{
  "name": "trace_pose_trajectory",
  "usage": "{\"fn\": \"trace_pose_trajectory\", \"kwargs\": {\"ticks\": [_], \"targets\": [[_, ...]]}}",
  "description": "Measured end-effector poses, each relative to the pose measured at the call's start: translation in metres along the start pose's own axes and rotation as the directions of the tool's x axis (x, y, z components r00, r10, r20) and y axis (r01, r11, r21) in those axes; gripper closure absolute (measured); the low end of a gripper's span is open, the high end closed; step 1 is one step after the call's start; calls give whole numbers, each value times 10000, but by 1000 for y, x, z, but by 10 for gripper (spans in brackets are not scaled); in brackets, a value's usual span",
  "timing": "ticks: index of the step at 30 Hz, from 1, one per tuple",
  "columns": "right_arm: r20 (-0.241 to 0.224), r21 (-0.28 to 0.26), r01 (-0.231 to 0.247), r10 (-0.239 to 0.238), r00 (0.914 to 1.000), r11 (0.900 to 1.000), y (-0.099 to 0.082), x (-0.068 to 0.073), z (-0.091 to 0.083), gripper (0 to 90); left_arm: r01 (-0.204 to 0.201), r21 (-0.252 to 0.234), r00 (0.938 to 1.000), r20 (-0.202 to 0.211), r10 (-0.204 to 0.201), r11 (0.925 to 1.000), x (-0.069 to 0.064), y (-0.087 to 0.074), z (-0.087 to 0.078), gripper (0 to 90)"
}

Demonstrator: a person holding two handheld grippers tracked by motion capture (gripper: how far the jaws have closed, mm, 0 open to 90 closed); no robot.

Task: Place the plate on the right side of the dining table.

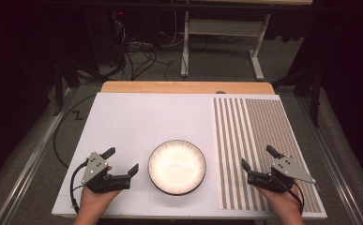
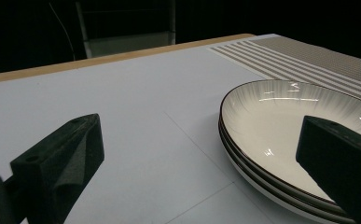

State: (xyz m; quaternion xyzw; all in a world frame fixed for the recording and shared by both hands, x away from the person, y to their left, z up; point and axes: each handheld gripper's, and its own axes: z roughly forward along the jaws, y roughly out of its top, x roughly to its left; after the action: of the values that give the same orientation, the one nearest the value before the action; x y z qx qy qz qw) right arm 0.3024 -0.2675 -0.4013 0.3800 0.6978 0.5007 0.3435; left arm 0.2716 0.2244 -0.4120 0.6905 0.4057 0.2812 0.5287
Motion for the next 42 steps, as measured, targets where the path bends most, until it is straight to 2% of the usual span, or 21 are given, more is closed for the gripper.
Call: {"fn": "trace_pose_trajectory", "kwargs": {"ticks": [5,9,17,25,28,37,42], "targets": [[-201,69,214,-213,9996,9997,4,10,4,56,54,-137,9999,-84,-55,9999,1,1,-1,11],[-501,102,355,-350,9981,9993,8,23,11,60,43,-179,9998,-186,-46,9998,2,2,-2,7],[-1200,121,884,-863,9890,9960,19,53,25,63,70,-198,9997,-235,-75,9998,3,2,-3,3],[-1730,296,1068,-1002,9798,9938,29,73,35,74,-103,-254,9998,-183,98,9996,1,3,-3,3],[-1880,409,1202,-1105,9759,9919,31,78,38,85,-69,-281,9999,-156,65,9996,1,3,-2,3],[-2138,775,976,-791,9737,9922,46,85,60,189,-93,-395,9999,-123,88,9992,0,2,-2,3],[-2342,1041,971,-705,9696,9898,46,87,70,292,-80,-419,9998,-194,72,9991,1,1,-3,3]]}}
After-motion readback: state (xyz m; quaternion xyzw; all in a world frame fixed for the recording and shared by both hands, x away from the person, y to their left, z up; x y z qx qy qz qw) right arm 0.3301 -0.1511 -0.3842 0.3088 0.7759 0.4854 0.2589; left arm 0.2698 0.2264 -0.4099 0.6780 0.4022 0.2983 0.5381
